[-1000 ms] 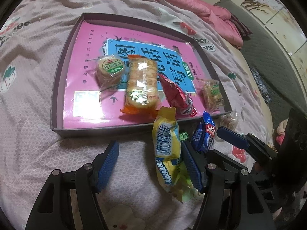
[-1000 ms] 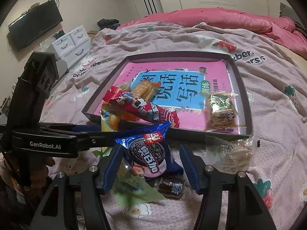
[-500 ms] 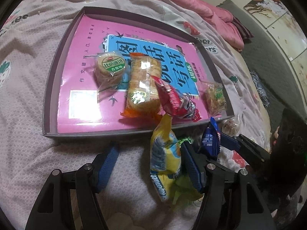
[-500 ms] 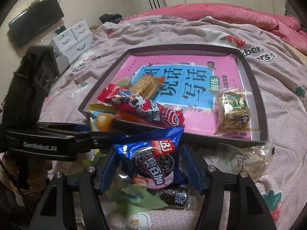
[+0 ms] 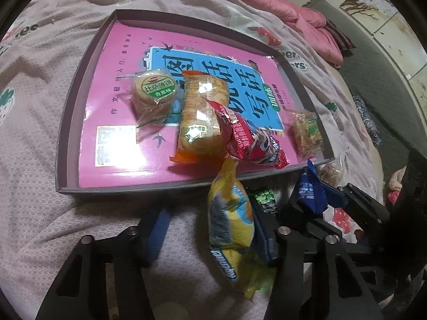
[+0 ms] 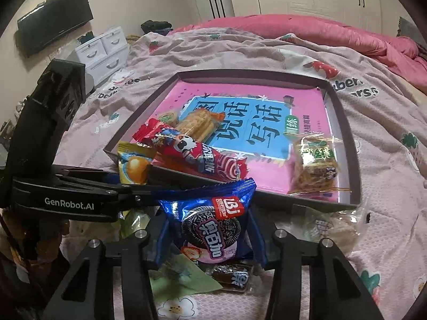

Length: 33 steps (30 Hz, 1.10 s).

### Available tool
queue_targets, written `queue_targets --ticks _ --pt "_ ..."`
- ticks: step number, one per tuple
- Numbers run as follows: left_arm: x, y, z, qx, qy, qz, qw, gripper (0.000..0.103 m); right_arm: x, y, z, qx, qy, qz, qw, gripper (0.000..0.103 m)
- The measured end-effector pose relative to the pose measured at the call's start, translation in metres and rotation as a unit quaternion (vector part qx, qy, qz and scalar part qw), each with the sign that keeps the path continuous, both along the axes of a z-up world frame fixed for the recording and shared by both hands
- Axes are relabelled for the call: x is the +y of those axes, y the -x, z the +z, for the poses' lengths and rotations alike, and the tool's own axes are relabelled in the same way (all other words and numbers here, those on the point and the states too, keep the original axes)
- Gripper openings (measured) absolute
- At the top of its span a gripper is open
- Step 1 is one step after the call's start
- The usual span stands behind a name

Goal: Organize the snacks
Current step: 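Grasp the yellow printed bag with the left tool while the right tool grasps the blue Oreo bag, then lift and carry both held bags over the tray with both tools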

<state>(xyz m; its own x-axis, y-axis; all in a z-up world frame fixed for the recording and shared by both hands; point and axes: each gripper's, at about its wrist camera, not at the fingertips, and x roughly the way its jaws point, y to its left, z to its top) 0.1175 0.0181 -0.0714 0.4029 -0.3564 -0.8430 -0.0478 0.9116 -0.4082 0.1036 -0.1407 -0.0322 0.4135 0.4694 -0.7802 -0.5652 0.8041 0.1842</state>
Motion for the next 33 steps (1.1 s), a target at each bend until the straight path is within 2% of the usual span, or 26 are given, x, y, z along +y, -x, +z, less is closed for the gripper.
queue_targets --ticks 1,3,5,18,25,33 --pt "0.002 0.0 0.0 0.0 0.002 0.002 1.0 0.045 -0.002 0.0 0.001 0.0 -0.002 -0.003 1.0 0.049" --pt "0.005 0.0 -0.001 0.003 0.002 0.006 1.0 0.028 -0.006 -0.001 0.003 -0.002 -0.007 -0.009 1.0 0.049" --pt "0.01 0.002 -0.001 0.005 0.007 0.009 0.9999 0.026 -0.008 -0.001 0.004 -0.002 -0.011 -0.012 1.0 0.049" --pt "0.018 0.017 0.013 -0.01 0.02 0.009 0.9997 0.024 -0.017 -0.002 0.011 -0.011 -0.023 -0.024 0.999 0.049" --pt "0.025 0.026 0.036 -0.042 0.018 0.017 0.9988 0.024 -0.022 0.001 0.02 -0.024 -0.038 -0.031 0.999 0.049" --pt "0.038 0.031 0.062 -0.089 -0.003 0.038 0.9953 0.024 -0.027 0.006 0.033 -0.047 -0.054 -0.038 0.997 0.049"
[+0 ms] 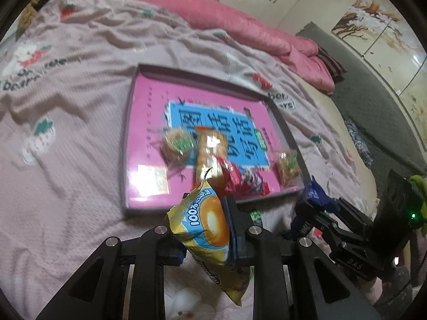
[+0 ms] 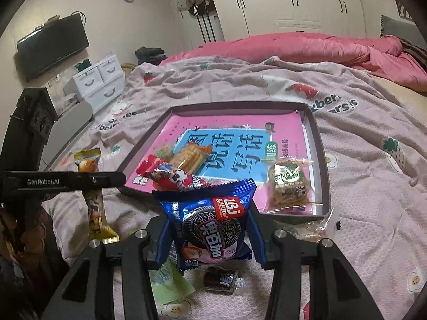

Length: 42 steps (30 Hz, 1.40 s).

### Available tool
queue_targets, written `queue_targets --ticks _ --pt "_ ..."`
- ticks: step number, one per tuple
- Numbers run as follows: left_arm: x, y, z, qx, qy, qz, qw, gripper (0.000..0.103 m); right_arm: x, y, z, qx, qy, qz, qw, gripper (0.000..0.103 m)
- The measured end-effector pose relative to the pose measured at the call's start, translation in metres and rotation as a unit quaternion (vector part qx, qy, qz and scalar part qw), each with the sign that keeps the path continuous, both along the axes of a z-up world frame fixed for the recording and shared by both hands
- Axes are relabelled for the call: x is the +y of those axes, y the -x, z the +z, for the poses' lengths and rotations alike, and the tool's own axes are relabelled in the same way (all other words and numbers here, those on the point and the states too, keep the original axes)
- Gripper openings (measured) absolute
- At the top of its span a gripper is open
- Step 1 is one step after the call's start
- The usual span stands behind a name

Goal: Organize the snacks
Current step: 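Lift and carry both held bags over the tray with both tools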

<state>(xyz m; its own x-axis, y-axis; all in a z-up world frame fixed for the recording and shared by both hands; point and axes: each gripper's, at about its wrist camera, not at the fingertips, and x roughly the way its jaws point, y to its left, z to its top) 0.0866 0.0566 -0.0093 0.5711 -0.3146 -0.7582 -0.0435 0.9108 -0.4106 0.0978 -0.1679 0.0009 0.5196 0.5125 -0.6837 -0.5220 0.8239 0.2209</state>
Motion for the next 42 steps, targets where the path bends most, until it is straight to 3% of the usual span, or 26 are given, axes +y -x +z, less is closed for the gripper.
queue_targets --ticks 25,42 --pt "0.0 -0.01 0.038 -0.078 -0.082 0.032 0.993 0.024 -0.006 -0.003 0.035 -0.05 -0.027 -0.028 0.998 0.049" --pt "0.01 -0.041 0.026 -0.098 -0.115 0.055 0.9871 0.024 -0.014 -0.016 0.04 -0.053 -0.039 -0.052 0.997 0.049"
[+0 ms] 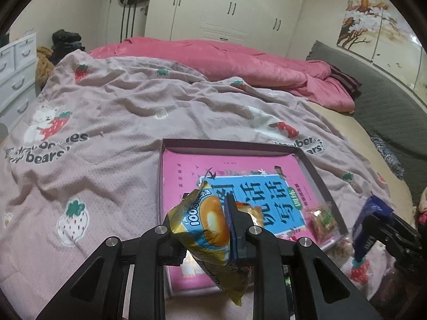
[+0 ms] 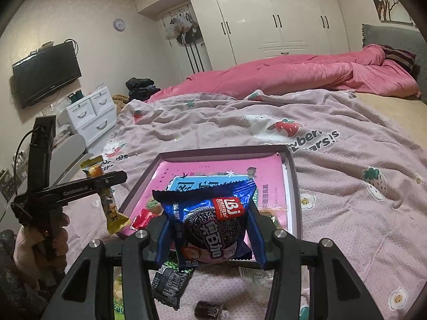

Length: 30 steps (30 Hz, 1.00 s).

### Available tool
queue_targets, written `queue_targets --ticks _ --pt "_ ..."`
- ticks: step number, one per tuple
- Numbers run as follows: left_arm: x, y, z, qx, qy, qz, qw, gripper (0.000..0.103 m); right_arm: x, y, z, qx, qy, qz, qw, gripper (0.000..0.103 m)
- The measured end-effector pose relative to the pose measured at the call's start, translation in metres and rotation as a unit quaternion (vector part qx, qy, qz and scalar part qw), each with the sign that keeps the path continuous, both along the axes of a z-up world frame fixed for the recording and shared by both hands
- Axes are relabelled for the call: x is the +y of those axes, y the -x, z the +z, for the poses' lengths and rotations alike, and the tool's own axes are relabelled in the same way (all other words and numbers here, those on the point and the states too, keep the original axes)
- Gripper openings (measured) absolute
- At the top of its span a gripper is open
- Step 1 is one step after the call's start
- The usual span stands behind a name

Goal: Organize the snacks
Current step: 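Lift and carry both held bags over the tray with both tools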

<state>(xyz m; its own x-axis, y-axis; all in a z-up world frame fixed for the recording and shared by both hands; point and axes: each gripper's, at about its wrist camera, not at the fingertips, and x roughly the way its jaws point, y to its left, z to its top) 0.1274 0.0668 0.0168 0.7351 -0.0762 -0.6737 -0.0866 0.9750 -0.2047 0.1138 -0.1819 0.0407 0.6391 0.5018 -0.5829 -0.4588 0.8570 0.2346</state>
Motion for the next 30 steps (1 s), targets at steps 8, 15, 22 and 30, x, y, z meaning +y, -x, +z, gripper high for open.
queue_targets --ticks 8,15,22,30 --pt "-0.004 -0.012 -0.019 0.012 -0.013 -0.007 0.9998 0.024 0.002 -0.009 -0.003 0.004 0.001 -0.01 1.0 0.049" --pt "-0.005 -0.018 -0.028 0.016 -0.017 -0.013 0.9996 0.024 0.005 -0.016 -0.008 0.012 0.0 -0.011 1.0 0.049" --pt "-0.009 -0.02 -0.035 0.023 -0.024 -0.017 0.9993 0.024 0.009 -0.026 -0.014 0.02 0.0 -0.016 1.0 0.049" --pt "-0.011 -0.02 -0.037 0.028 -0.029 -0.022 0.9989 0.024 0.016 -0.035 -0.023 0.031 0.007 -0.01 0.999 0.049"
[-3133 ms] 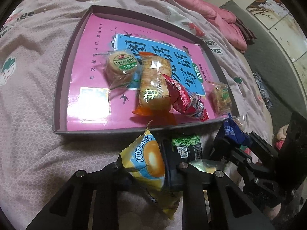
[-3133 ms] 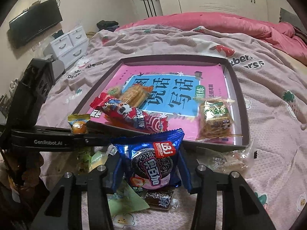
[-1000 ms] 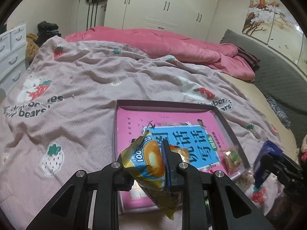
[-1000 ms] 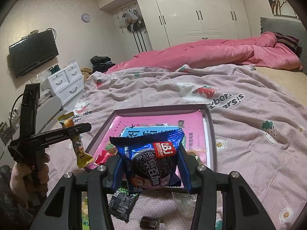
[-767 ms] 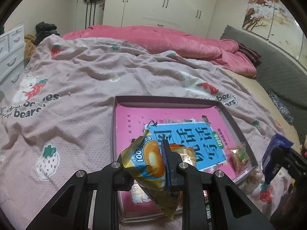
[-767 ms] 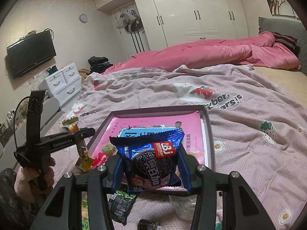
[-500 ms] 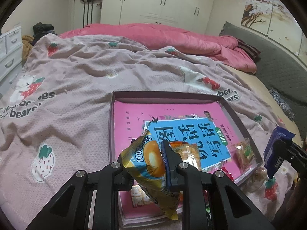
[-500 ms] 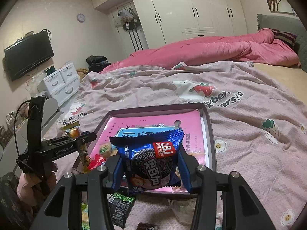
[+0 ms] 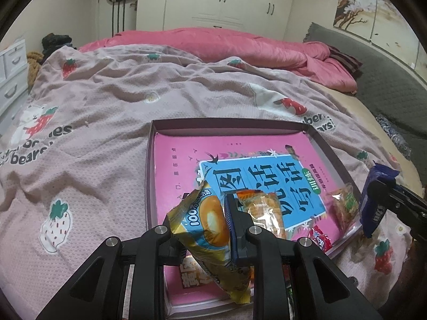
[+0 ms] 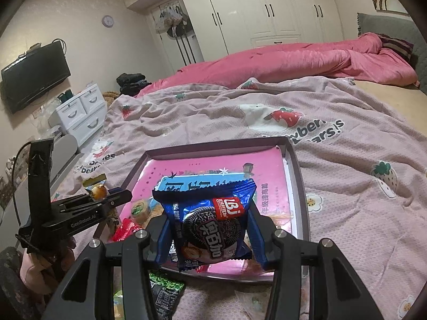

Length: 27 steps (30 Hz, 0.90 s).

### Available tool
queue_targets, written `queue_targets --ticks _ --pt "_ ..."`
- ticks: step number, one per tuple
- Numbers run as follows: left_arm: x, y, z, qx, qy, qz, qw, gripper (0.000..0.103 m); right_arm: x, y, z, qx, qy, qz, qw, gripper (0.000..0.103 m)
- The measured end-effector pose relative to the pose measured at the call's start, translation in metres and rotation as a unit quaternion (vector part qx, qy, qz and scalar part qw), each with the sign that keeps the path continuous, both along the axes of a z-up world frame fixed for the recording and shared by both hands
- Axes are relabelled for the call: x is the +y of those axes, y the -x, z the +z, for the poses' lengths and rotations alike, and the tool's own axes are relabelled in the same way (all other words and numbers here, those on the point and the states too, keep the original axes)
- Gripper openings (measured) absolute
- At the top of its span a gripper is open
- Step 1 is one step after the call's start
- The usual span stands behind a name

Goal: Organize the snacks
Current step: 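Lift and carry both held bags over the tray with both tools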

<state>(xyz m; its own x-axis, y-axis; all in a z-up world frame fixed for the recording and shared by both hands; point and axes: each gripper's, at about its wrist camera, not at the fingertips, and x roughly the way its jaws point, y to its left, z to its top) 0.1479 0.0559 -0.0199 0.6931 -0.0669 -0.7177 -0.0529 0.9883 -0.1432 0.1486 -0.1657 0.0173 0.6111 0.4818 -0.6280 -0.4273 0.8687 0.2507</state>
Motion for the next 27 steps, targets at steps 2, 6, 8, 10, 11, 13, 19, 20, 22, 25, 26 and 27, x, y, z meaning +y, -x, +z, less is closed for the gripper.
queue_targets --ticks 2,6,8,10,11,13,19,20,22,25,26,27 --pt "-0.001 0.0 -0.001 0.002 -0.003 -0.001 1.0 0.024 0.002 -0.001 -0.002 0.0 0.002 0.003 1.0 0.049" --pt "-0.001 -0.001 -0.002 0.005 -0.003 -0.004 1.0 0.024 0.007 -0.003 -0.006 0.002 0.009 0.009 1.0 0.049" --pt "-0.001 -0.002 -0.002 0.005 -0.003 -0.006 1.0 0.024 0.009 -0.003 -0.008 0.002 0.013 0.01 1.0 0.049" --pt "0.001 -0.002 -0.002 0.005 -0.002 -0.005 1.0 0.024 0.009 -0.003 -0.01 0.003 0.015 0.011 1.0 0.049" --pt "0.0 -0.002 -0.002 0.005 -0.002 -0.004 1.0 0.024 0.009 -0.004 -0.011 0.004 0.015 0.011 1.0 0.049" --pt "0.001 -0.002 -0.003 0.008 0.0 -0.004 1.0 0.024 0.009 -0.006 -0.013 0.007 0.016 0.011 1.0 0.049" --pt "0.0 -0.004 -0.006 0.012 0.0 -0.006 0.9999 0.024 0.011 -0.009 -0.02 0.015 0.019 0.012 1.0 0.049" --pt "0.0 -0.004 -0.006 0.012 -0.001 -0.006 0.9999 0.024 0.012 -0.01 -0.021 0.016 0.02 0.013 1.0 0.049" --pt "0.0 -0.005 -0.006 0.012 0.0 -0.008 0.9999 0.024 0.014 -0.01 -0.023 0.018 0.022 0.014 0.999 0.049" --pt "0.0 -0.005 -0.006 0.013 0.001 -0.009 0.9999 0.024 0.016 -0.01 -0.026 0.021 0.027 0.016 0.999 0.049" --pt "-0.001 -0.005 -0.006 0.014 0.002 -0.01 0.9998 0.024 0.017 -0.01 -0.027 0.022 0.029 0.017 0.999 0.049" --pt "-0.001 -0.006 -0.007 0.015 0.003 -0.01 0.9998 0.024 0.018 -0.01 -0.028 0.023 0.032 0.018 0.999 0.049"
